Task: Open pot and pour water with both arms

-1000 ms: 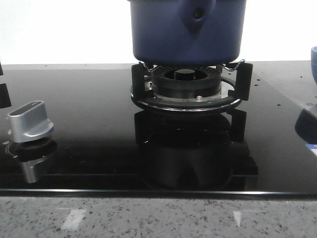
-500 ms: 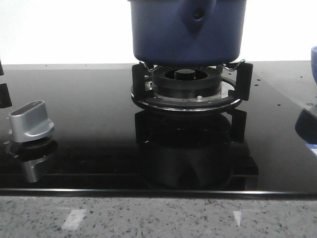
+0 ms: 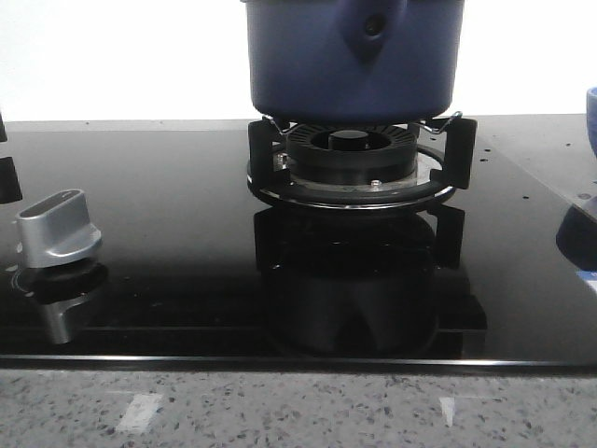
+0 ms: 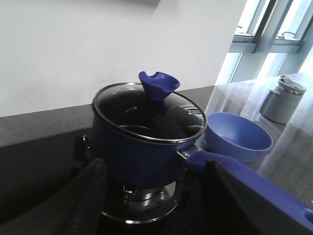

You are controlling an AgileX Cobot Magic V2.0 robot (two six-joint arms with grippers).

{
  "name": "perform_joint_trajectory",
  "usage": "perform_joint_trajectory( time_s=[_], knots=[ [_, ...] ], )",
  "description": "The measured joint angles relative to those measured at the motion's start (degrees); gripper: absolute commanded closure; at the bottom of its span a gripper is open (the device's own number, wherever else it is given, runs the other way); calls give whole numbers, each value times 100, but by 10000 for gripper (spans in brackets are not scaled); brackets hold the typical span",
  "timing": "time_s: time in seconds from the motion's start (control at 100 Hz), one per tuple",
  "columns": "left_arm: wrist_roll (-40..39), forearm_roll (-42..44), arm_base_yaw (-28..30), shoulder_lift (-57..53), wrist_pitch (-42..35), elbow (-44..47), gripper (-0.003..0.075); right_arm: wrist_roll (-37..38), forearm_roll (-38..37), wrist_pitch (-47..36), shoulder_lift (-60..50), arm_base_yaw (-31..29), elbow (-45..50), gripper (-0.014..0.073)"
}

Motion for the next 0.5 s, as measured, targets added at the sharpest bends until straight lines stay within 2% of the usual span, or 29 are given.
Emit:
perform_joint_trajectory(
  time_s=[0.17, 0.34, 0.5],
  knots=[
    [1044, -656, -263, 1091, 122, -587, 337, 50, -54, -14, 0, -332, 0, 221],
    [1432, -822, -303, 2009, 268, -1320, 336, 63, -87, -48, 0, -878, 0, 221],
    [1672, -853, -303, 2664, 474, -1986, 314, 236, -97, -32, 129, -1002, 0, 221]
  ],
)
